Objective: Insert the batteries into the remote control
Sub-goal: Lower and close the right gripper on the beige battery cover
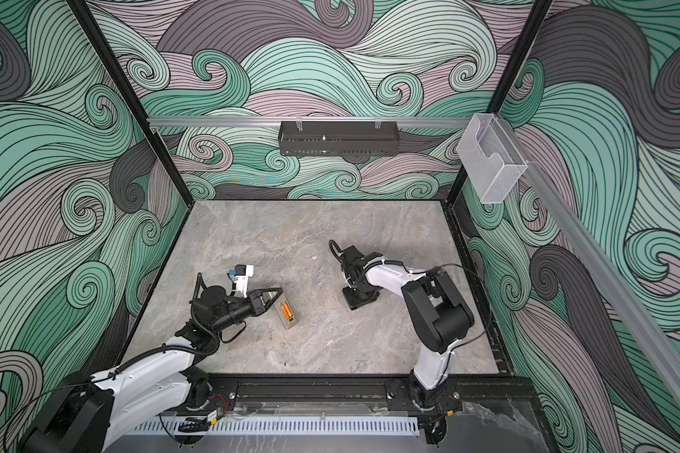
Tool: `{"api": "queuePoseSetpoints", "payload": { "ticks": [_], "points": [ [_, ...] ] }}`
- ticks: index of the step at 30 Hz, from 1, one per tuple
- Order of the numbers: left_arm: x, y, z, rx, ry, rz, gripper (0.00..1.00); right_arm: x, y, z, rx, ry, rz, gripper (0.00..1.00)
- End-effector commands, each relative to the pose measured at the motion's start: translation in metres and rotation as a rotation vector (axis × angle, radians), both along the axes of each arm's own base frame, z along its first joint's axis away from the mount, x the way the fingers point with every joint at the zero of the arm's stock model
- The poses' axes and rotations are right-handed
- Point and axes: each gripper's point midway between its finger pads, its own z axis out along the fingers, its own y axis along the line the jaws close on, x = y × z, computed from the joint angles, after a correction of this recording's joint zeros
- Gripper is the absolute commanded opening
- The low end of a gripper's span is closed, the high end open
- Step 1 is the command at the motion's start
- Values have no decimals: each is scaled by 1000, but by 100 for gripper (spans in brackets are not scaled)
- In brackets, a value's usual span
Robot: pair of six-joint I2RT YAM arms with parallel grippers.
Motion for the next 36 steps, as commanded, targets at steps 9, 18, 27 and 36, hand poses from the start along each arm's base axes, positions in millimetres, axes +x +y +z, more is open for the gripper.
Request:
{"api": "queuePoseSetpoints", "payload": {
  "ticks": [9, 18, 27, 36],
  "points": [
    [-3, 2, 16, -25, -80, -1, 0, 2, -2, 0, -28, 13, -16, 41],
    [-4, 4, 17, -26, -83, 8, 0, 1, -1, -1, -32, 18, -8, 37],
    [-3, 3, 21, -30, -90, 4, 0, -1, 4, -1, -46, 13, 20, 33],
    [-2, 3, 24, -34, -95, 4, 0, -2, 7, -2, -54, 17, 38, 27]
  ]
}}
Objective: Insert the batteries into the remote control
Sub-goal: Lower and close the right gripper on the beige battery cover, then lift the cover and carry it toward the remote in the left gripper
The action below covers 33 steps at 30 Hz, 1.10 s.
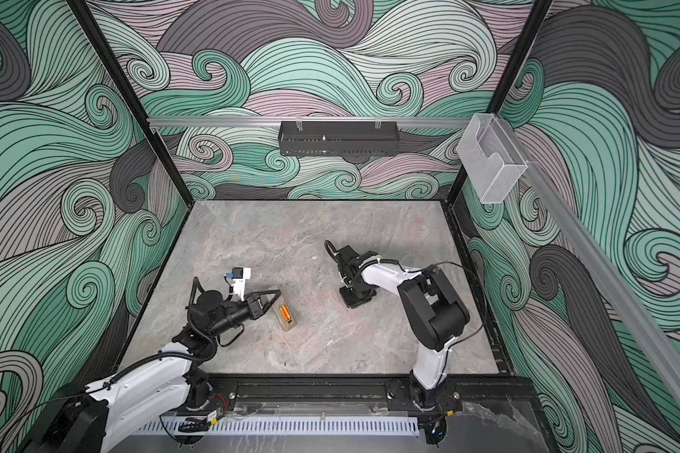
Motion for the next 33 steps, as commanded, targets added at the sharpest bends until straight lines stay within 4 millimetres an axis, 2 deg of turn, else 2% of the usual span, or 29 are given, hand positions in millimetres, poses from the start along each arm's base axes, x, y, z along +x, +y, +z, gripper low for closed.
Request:
{"api": "queuePoseSetpoints", "payload": {
  "ticks": [1, 12, 16, 21, 26, 33],
  "points": [
    [5, -1, 23, -25, -69, 5, 0, -2, -1, -2, -31, 12, 8, 26],
    [6, -2, 24, -29, -65, 5, 0, -6, 11, -1, -51, -9, 69, 24],
    [7, -1, 24, -31, -59, 10, 0, -9, 21, 0, -40, -22, 99, 23],
    [10, -1, 26, -36, -57, 21, 0, -15, 44, 7, -14, -58, 186, 21],
    [15, 1, 30, -42, -60, 45, 0, -17, 66, 22, 52, -83, 227, 20],
    [23, 4, 30, -47, -48, 85, 0, -19, 85, 62, 189, -147, 247, 19]
  ]
}}
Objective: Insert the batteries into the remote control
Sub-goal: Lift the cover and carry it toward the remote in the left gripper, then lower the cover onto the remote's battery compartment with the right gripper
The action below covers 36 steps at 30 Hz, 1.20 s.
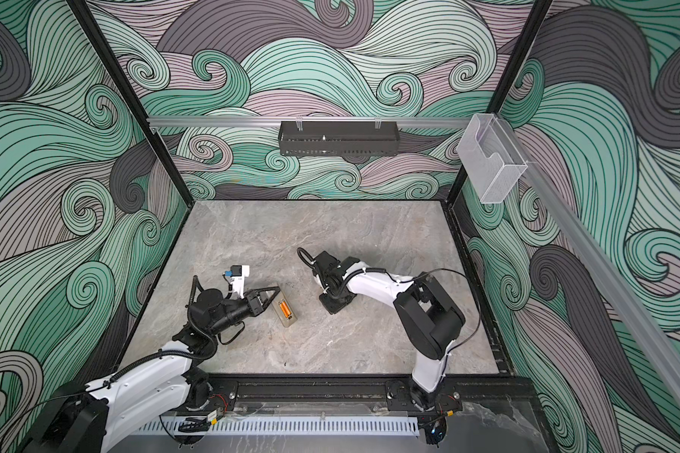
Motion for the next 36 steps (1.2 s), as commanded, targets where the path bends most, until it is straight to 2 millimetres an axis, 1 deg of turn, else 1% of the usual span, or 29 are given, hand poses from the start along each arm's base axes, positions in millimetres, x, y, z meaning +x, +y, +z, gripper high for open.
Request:
{"api": "queuePoseSetpoints", "payload": {
  "ticks": [1, 5, 9, 13, 17, 20, 30, 36],
  "points": [
    [14, 1, 28, -39, -61, 40, 0, -1, 15, 33, 107, -40, 26, 19],
    [18, 2, 26, -35, -54, 58, 0, -6, 20, 54, 154, -68, 37, 18],
    [21, 1, 26, -25, -55, 60, 0, -14, 28, 71, 164, -89, 69, 18],
    [24, 0, 26, -17, -57, 62, 0, -23, 43, 90, 219, -100, 96, 18],
    [26, -1, 25, -10, -59, 61, 0, -28, 57, 104, 253, -116, 117, 17],
    [27, -1, 23, -4, -56, 58, 0, -31, 67, 110, 272, -111, 130, 16],
    [27, -3, 20, 2, -52, 51, 0, -40, 98, 110, 317, -98, 158, 14],
    [27, -3, 21, -1, -56, 52, 0, -46, 110, 102, 316, -76, 189, 14]
  ]
}}
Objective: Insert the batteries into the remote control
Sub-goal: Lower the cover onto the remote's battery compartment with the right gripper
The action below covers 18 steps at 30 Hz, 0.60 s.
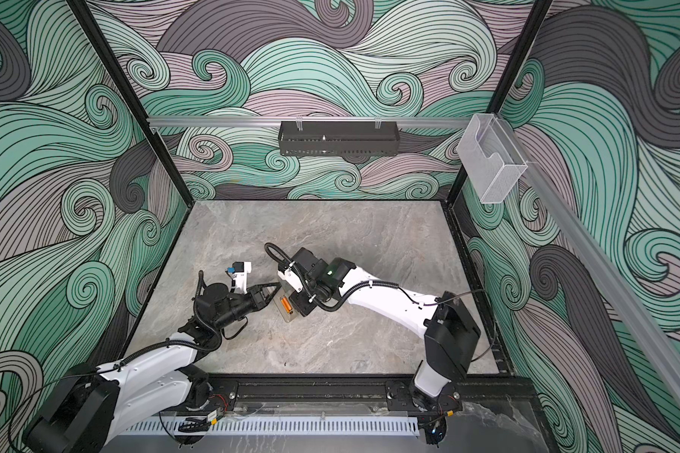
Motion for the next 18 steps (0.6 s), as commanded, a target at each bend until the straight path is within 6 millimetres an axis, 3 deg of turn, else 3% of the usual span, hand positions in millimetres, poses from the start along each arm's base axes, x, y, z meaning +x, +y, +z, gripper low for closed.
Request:
{"api": "queuePoseSetpoints", "payload": {
  "ticks": [1, 18],
  "points": [
    [9, -3, 30, -32, -92, 4, 0, -3, 12, 5, 29, 13, 5, 14],
    [6, -1, 32, -34, -98, 4, 0, -6, 19, -6, 27, 40, 11, 12]
  ]
}}
